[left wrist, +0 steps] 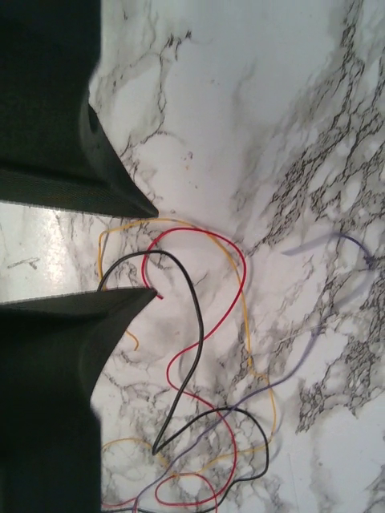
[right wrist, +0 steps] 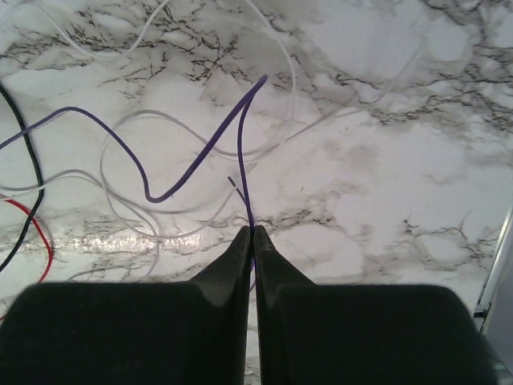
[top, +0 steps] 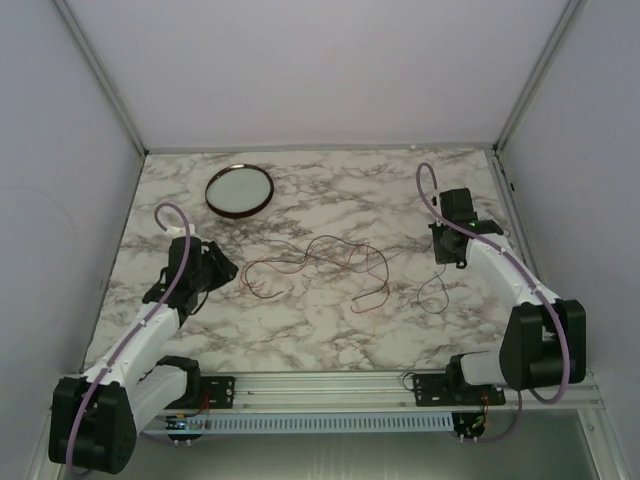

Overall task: Zip-tie the wires
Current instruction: Place the cable at the center of the board, then pick up the cable at the center of the board.

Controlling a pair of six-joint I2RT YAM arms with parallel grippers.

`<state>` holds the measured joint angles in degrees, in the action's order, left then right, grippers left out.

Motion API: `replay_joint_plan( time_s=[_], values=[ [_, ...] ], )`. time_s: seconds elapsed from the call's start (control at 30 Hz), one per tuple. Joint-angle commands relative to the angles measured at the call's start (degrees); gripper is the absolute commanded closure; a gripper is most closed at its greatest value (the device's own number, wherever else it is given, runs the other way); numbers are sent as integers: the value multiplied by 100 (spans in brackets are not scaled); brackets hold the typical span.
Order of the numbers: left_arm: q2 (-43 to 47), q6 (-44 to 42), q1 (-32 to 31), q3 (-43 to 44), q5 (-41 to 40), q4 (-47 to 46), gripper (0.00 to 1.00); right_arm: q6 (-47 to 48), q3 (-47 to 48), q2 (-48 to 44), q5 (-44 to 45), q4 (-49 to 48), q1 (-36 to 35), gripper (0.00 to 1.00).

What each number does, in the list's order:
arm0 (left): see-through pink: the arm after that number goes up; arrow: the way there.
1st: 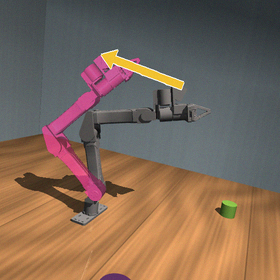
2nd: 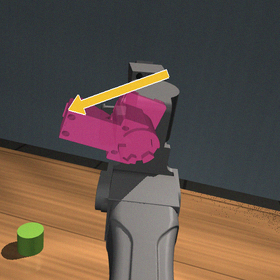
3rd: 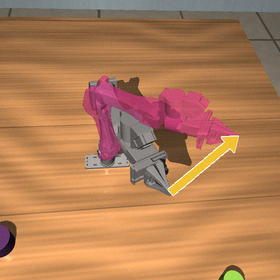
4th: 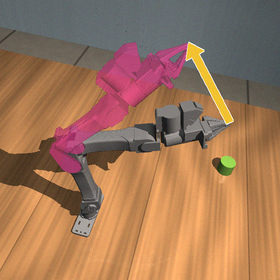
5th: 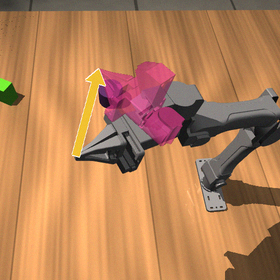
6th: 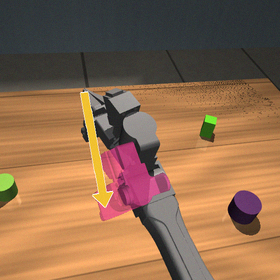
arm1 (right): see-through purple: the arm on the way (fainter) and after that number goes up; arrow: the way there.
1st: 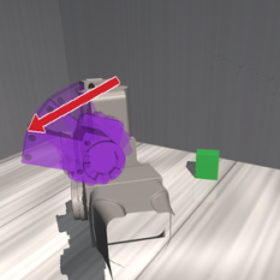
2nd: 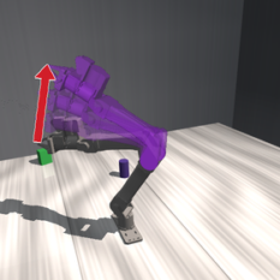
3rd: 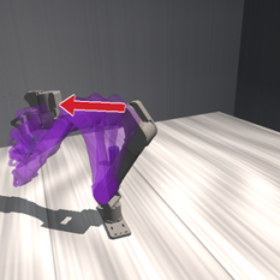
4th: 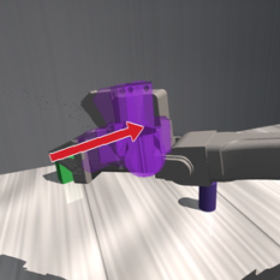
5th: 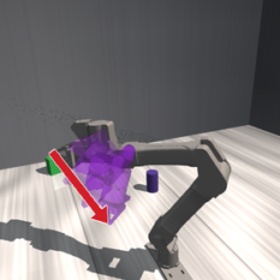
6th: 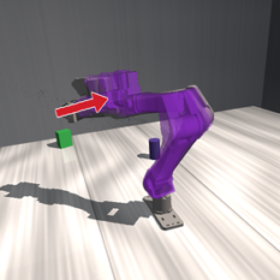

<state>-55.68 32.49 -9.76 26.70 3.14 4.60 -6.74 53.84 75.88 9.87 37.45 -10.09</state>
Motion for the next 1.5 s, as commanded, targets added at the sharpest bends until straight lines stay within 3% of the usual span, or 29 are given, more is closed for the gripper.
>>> replay_joint_plan(
  time_s=[0.0, 0.1, 0.23, 0.33, 0.47, 0.63, 0.73, 1.03, 1.23, 1.47],
  values=[
    [72, 124, 44, 106, -405, -51, 52, -39, 129, 284, -219, -29, 27, 100],
    [284, -163, 45, 345, -427, -135, 40, -21, 135, 294, -173, -12, 28, 100],
    [571, -727, 44, 691, 65, -392, 26, -43, 235, 199, -101, 93, 31, 86],
    [611, -1125, 50, 1044, 513, -339, 16, -72, 423, 100, 12, 209, 32, 68],
    [678, -1313, 38, 1424, 1017, -436, 11, -103, 656, -75, 200, 250, 43, 58],
    [1088, -1033, 43, 1490, 1684, -1451, 7, -278, 629, -86, 127, -301, 210, 46],
    [1397, -861, 36, 1455, 1863, -2033, 0, -528, 507, 35, -18, -731, 342, 44],
    [1294, -519, 17, 1476, 2339, -2138, 0, -903, 232, 649, 109, -1463, 736, 48],
    [336, 21, -527, 783, 1952, -3397, 0, -1066, 177, 1007, 319, -1689, 1038, 48],
    [-1571, -116, -1260, 1541, 1434, -3753, 0, -1235, -71, 1120, 320, -2115, 1581, 46]
  ],
)
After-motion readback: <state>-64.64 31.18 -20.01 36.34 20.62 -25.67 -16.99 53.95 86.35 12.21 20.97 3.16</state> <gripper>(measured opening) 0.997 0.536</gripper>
